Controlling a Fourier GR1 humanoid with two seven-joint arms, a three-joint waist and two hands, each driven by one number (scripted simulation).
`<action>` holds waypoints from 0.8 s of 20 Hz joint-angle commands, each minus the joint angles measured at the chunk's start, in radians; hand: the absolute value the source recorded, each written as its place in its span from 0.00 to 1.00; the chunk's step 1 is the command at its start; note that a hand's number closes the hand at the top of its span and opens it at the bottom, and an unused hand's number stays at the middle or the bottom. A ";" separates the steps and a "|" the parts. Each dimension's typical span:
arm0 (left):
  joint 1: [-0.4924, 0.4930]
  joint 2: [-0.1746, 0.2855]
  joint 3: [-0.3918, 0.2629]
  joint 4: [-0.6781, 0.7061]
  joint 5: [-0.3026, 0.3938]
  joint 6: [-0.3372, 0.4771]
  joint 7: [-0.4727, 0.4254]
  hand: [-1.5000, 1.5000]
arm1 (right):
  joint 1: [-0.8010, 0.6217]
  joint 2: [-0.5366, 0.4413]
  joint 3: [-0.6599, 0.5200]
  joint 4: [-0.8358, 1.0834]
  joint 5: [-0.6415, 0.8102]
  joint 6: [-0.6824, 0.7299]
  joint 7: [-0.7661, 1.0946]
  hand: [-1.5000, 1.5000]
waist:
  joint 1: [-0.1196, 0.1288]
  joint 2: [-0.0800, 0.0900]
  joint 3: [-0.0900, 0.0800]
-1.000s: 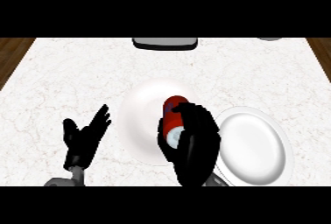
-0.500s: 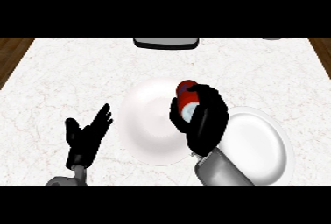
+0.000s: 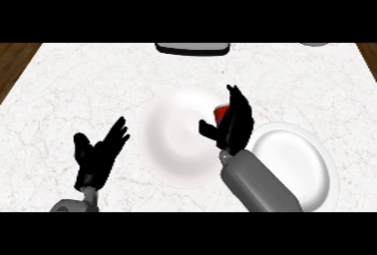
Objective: Pick the can from the plate and place it in the plate
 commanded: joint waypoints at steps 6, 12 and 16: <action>0.014 0.000 -0.005 -0.013 -0.023 0.017 0.010 0.50 | -0.026 0.004 0.043 0.053 -0.263 -0.398 -0.262 0.00 | -0.009 -0.003 0.001; 0.066 -0.022 -0.012 -0.032 -0.017 0.020 -0.002 0.50 | 0.015 0.004 0.026 -0.025 -0.420 -0.469 -0.355 0.00 | -0.038 -0.013 -0.001; 0.050 0.001 0.025 0.008 -0.013 0.014 -0.007 0.50 | 0.171 -0.062 0.135 -0.257 -0.595 -0.436 -0.486 0.00 | -0.053 -0.013 -0.001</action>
